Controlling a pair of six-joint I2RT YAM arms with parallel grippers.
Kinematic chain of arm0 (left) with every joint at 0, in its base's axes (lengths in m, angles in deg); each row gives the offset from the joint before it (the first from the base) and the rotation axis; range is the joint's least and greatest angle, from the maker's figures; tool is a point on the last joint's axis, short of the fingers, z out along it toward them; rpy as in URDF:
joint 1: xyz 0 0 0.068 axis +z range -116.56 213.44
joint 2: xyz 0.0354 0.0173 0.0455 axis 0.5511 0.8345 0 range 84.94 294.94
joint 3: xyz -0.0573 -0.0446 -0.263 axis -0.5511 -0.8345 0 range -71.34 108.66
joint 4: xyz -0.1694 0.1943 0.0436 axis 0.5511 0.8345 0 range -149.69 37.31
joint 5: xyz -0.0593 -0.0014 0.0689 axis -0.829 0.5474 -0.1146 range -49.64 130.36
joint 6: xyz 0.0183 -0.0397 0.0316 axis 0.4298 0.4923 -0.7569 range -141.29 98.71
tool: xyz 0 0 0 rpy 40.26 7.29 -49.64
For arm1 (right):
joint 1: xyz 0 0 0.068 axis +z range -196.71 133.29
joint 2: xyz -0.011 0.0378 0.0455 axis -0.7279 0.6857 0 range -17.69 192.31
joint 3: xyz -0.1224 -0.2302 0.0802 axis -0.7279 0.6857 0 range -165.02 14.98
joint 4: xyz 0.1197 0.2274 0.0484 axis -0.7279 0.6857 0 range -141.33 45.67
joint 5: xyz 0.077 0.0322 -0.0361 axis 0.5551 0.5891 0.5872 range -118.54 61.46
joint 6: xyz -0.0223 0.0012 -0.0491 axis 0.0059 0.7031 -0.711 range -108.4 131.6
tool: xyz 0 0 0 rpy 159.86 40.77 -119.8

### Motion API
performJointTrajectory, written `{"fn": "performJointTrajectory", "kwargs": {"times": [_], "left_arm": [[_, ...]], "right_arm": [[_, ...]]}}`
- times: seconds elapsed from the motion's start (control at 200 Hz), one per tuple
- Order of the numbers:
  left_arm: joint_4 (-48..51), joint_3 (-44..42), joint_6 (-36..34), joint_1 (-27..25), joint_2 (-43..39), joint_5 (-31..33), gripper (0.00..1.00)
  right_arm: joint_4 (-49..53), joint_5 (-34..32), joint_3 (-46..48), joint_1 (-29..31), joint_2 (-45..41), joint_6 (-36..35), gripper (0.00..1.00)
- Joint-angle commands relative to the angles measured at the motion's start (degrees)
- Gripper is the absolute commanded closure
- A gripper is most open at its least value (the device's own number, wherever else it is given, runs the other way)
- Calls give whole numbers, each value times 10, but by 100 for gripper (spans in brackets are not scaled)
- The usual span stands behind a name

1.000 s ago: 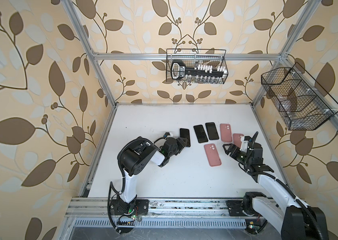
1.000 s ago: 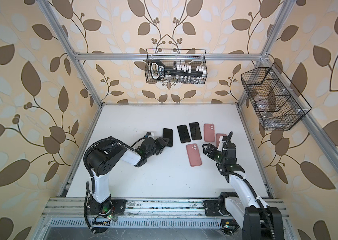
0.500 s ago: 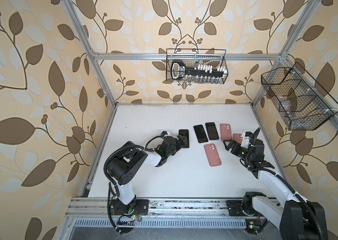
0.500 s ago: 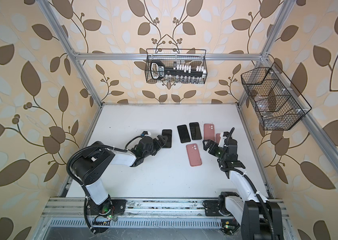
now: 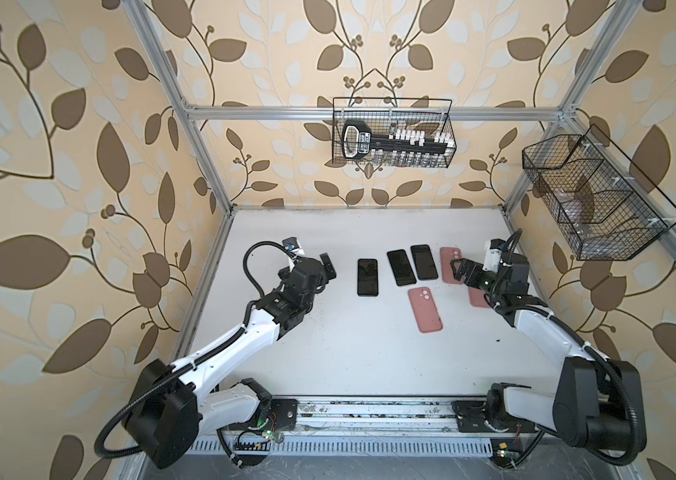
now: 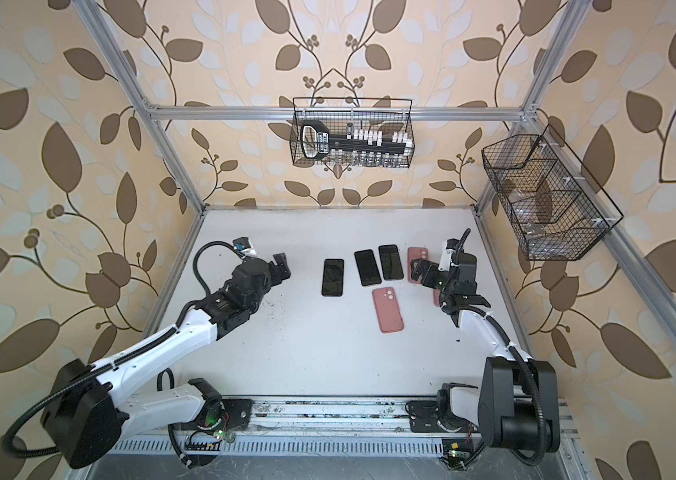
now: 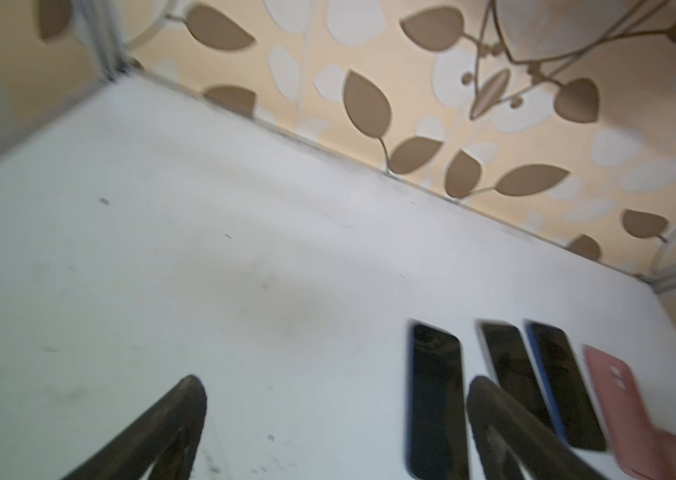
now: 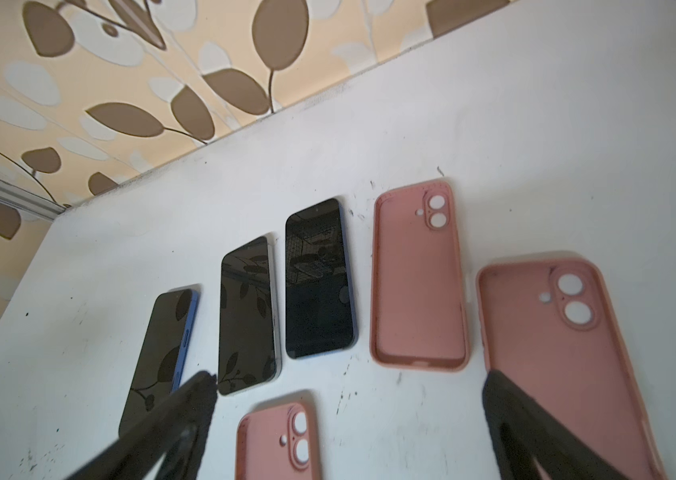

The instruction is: Take the phone out of the phone case

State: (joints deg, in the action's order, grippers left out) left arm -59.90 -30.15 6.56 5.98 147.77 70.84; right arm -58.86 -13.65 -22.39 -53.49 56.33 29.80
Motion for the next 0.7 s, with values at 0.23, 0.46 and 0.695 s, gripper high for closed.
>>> {"fn": "performJointTrajectory", "kwargs": {"times": [0.23, 0.46, 0.695], "left_arm": [[-243, -202, -233, 195, -36, -51, 1], [-327, -205, -243, 261, 64, -151, 1], [-472, -237, -218, 318, 172, -222, 1]], "right_arm": [[-167, -28, 77, -17, 18, -109, 0], [-265, -70, 152, -10, -12, -147, 0], [-403, -135, 217, 55, 16, -176, 0]]}}
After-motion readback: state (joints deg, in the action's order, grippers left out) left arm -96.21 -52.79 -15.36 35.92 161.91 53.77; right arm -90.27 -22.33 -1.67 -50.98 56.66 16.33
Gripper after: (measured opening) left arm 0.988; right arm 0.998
